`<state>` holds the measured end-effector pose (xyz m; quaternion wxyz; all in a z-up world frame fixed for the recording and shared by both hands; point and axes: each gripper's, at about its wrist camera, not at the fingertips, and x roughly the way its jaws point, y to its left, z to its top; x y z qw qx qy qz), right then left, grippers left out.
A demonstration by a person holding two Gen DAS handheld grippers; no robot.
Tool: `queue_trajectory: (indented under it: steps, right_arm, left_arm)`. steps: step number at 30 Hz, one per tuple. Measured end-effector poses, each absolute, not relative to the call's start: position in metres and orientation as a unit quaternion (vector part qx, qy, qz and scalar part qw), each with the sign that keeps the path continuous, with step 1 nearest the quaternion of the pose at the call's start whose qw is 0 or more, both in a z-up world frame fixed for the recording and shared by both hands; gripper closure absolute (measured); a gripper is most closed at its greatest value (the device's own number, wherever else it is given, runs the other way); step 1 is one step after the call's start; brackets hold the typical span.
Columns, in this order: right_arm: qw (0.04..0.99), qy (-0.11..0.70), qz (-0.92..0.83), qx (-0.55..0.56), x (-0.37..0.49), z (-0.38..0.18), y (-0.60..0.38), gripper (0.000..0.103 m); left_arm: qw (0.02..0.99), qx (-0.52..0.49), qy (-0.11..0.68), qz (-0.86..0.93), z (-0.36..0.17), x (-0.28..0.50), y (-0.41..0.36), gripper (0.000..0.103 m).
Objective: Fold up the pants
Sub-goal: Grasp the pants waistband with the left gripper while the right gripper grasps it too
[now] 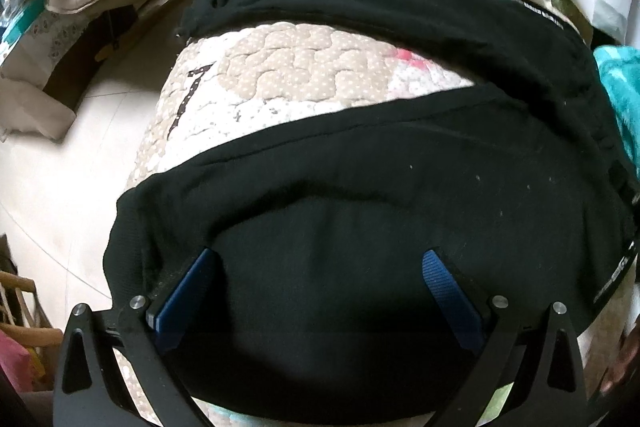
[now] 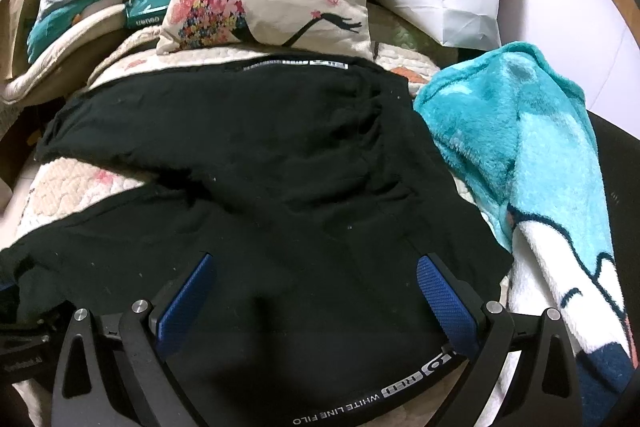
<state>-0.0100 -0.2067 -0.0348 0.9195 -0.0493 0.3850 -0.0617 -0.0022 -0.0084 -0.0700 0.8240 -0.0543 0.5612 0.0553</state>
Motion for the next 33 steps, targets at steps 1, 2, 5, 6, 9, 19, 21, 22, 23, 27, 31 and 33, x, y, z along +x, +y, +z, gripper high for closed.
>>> queue_trajectory:
  steps: [1,2,5,6,9,19,21,22,23,27,31,33]
  right_arm:
    - [0.924,0.376,-0.061,-0.047,-0.012,-0.031,-0.206,0.001]
    - [0.93,0.361,-0.057,-0.042,-0.014,-0.026,-0.207,0.001]
    - [0.952,0.302,-0.043,-0.029,-0.026,-0.008,-0.206,0.001]
    - [0.958,0.282,-0.032,-0.027,-0.03,-0.001,-0.206,0.0]
    - [0.951,0.306,0.032,-0.035,-0.02,0.018,-0.204,0.0]
    - [0.922,0.344,0.138,-0.11,0.077,0.092,-0.234,0.001]
    - [0.912,0.366,0.144,-0.118,0.106,0.082,-0.239,0.001]
    - [0.907,0.376,0.148,-0.115,0.118,0.077,-0.242,0.002]
    - [0.903,0.387,0.15,-0.111,0.134,0.069,-0.244,0.002]
    - [0.894,0.411,0.152,-0.093,0.182,0.046,-0.25,0.004]
    - [0.883,0.434,0.159,-0.077,0.231,0.024,-0.253,0.007]
    - [0.877,0.445,0.17,-0.069,0.249,0.016,-0.254,0.007]
  left_arm:
    - [0.822,-0.055,0.564,0.054,-0.069,-0.003,-0.008,0.0]
    - [0.822,-0.062,0.563,0.052,-0.067,-0.004,-0.008,0.0]
    - [0.828,-0.092,0.553,0.028,-0.057,-0.004,-0.006,0.01]
    - [0.833,-0.101,0.544,0.018,-0.051,-0.004,-0.004,0.02]
    - [0.841,-0.127,0.527,0.001,-0.025,0.002,0.013,0.029]
    - [0.887,-0.131,0.442,-0.016,0.04,0.097,0.105,0.029]
    - [0.879,-0.132,0.457,-0.023,0.027,0.127,0.122,0.029]
    - [0.876,-0.134,0.462,-0.02,0.022,0.139,0.129,0.029]
    - [0.874,-0.137,0.466,-0.016,0.013,0.152,0.137,0.029]
    - [0.868,-0.154,0.473,-0.006,-0.014,0.184,0.158,0.029]
    - [0.868,-0.142,0.477,-0.012,-0.034,0.221,0.167,0.029]
    - [0.865,-0.132,0.483,-0.027,-0.043,0.236,0.168,0.029]
